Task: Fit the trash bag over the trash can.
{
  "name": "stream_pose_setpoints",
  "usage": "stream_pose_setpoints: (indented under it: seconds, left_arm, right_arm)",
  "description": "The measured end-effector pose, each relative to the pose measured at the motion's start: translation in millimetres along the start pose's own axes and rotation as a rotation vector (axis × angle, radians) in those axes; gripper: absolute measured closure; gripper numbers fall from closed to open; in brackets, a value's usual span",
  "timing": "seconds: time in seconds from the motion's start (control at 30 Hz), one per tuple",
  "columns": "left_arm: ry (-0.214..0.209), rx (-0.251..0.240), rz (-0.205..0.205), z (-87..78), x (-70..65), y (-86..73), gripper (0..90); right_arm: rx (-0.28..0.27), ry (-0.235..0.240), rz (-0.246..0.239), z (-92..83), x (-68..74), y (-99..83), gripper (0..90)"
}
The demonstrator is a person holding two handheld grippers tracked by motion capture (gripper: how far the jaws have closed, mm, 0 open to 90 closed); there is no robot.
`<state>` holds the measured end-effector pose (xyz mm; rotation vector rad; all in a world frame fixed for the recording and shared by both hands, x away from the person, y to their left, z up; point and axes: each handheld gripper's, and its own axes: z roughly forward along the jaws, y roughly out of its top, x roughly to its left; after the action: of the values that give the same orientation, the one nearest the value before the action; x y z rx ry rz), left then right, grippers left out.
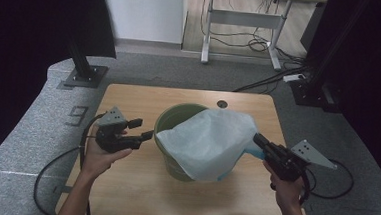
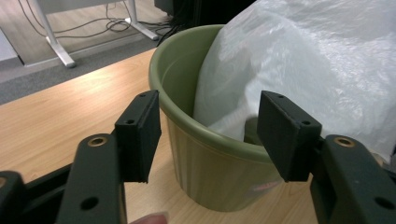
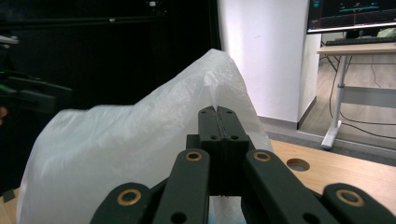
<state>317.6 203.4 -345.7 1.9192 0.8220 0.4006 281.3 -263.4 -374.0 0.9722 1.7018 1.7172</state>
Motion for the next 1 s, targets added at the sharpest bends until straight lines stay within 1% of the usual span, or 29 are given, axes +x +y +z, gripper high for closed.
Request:
stream_pose_setpoints:
  seconds: [0.1, 0.2, 0.3, 0.37, 0.43, 0.5, 0.57, 0.67, 0.77, 0.87, 0.93, 0.97, 1.0]
  left_arm:
    - [-0.012, -0.009, 0.007, -1.9, -5.7, 2.2, 38.3]
    - [-0.040, -0.013, 0.021, 1.5, -14.6, 6.7, 37.0]
    - [-0.058, -0.009, 0.044, 8.9, -26.9, 11.3, 35.4]
    - [-0.074, -0.006, 0.059, 13.7, -35.0, 13.9, 34.9]
    - [-0.088, -0.003, 0.071, 17.8, -41.9, 16.0, 34.4]
    - [-0.107, -0.002, 0.076, 21.4, -47.2, 17.5, 33.9]
    - [-0.125, -0.002, 0.079, 24.8, -51.9, 18.3, 33.5]
    - [-0.140, 0.003, 0.084, 30.5, -59.4, 17.4, 31.8]
    - [-0.156, 0.007, 0.081, 35.0, -64.9, 14.5, 29.8]
    - [-0.156, 0.007, 0.077, 37.1, -67.7, 11.4, 27.6]
    - [-0.165, 0.002, 0.061, 37.6, -68.2, 9.0, 26.8]
    - [-0.185, -0.003, 0.046, 37.6, -68.4, 7.5, 26.7]
    - [-0.195, -0.005, 0.039, 37.6, -69.0, 6.7, 26.4]
  right_arm:
    - [-0.001, -0.003, 0.010, -1.5, -2.0, -1.1, 88.8]
    - [0.000, 0.008, 0.012, -1.1, 1.0, -2.6, 88.8]
    - [-0.003, 0.031, 0.002, 1.7, 9.2, -3.0, 88.8]
    - [-0.003, 0.048, -0.025, 5.9, 18.5, -2.6, 88.8]
    - [0.001, 0.065, -0.038, 9.5, 25.3, -2.1, 88.8]
    - [0.010, 0.083, -0.045, 14.5, 32.7, -2.0, 88.8]
    - [0.018, 0.095, -0.053, 18.9, 36.9, -2.5, 88.8]
    - [0.033, 0.109, -0.055, 27.8, 44.2, -5.2, 88.8]
    - [0.044, 0.116, -0.055, 34.7, 49.6, -8.0, 88.7]
    - [0.054, 0.114, -0.065, 40.4, 54.7, -10.8, 88.7]
    - [0.058, 0.110, -0.064, 42.4, 56.0, -12.1, 88.7]
    - [0.059, 0.107, -0.059, 42.8, 56.2, -12.4, 88.7]
    - [0.059, 0.102, -0.058, 43.4, 55.8, -12.7, 88.7]
